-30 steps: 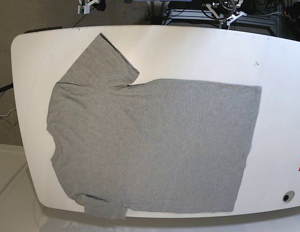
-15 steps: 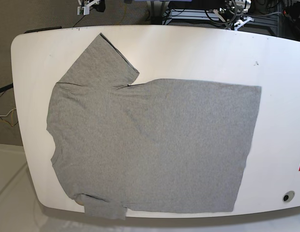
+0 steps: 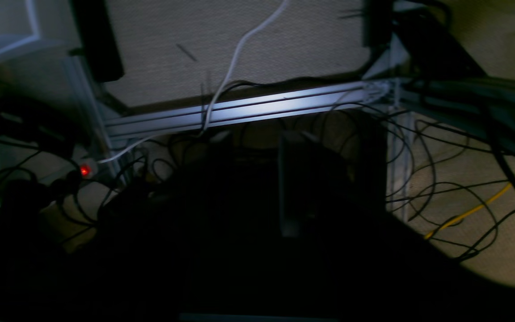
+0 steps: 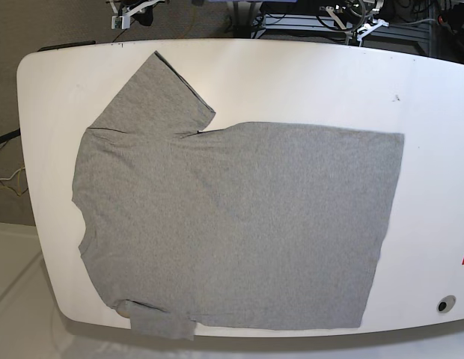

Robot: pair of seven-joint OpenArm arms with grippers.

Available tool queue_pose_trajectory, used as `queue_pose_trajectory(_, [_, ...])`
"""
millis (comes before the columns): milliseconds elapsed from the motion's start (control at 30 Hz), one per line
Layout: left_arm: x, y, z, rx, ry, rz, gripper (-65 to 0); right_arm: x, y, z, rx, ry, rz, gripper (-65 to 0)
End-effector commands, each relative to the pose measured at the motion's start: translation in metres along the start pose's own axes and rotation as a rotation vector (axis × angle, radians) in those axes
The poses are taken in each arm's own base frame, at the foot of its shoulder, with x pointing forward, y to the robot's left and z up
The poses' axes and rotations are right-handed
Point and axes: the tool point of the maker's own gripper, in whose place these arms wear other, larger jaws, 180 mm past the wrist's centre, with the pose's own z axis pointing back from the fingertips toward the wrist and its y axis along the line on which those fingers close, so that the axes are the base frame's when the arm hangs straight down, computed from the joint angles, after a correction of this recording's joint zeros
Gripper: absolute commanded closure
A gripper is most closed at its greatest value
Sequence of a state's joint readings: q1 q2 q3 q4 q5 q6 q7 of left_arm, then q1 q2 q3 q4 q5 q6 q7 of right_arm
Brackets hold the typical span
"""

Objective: Fold the T-shirt properly
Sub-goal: 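Move both grippers out from rest toward the grey T-shirt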

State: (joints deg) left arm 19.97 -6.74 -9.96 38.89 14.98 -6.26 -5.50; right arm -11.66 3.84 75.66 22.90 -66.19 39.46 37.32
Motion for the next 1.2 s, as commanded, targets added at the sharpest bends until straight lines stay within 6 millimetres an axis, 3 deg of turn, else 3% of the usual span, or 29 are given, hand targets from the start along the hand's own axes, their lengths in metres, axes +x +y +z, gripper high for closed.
queue_pose_trajectory(0, [0.005, 0.007, 0.001, 0.016, -0.016, -0.014, -15.3, 0.006, -0.009, 0.004, -0.011, -0.021, 0.011, 0.0])
queue_pose_trajectory(367, [0.013, 0.015, 0.006, 0.038, -0.045, -0.017, -15.3, 0.012, -0.011, 0.003, -0.014, -0.036, 0.026, 0.0])
queue_pose_trajectory(433, [0.020, 0.017, 0.010, 0.046, -0.072, -0.020, -16.3, 0.011, -0.010, 0.005, -0.008, -0.039, 0.026, 0.0])
queue_pose_trajectory(700, [0.017, 0.025, 0.026, 0.061, -0.101, -0.044, -17.2, 0.002, -0.015, 0.014, -0.024, -0.035, 0.019, 0.0])
queue_pose_trajectory(833, [0.020, 0.026, 0.050, 0.059, -0.143, -0.074, -18.9, -0.013, -0.036, 0.038, -0.087, 0.000, 0.041, 0.0])
queue_pose_trajectory(1167, [0.019, 0.031, 0.090, 0.062, -0.150, -0.098, -19.5, -0.017, -0.072, 0.093, -0.216, -0.009, 0.135, -0.3])
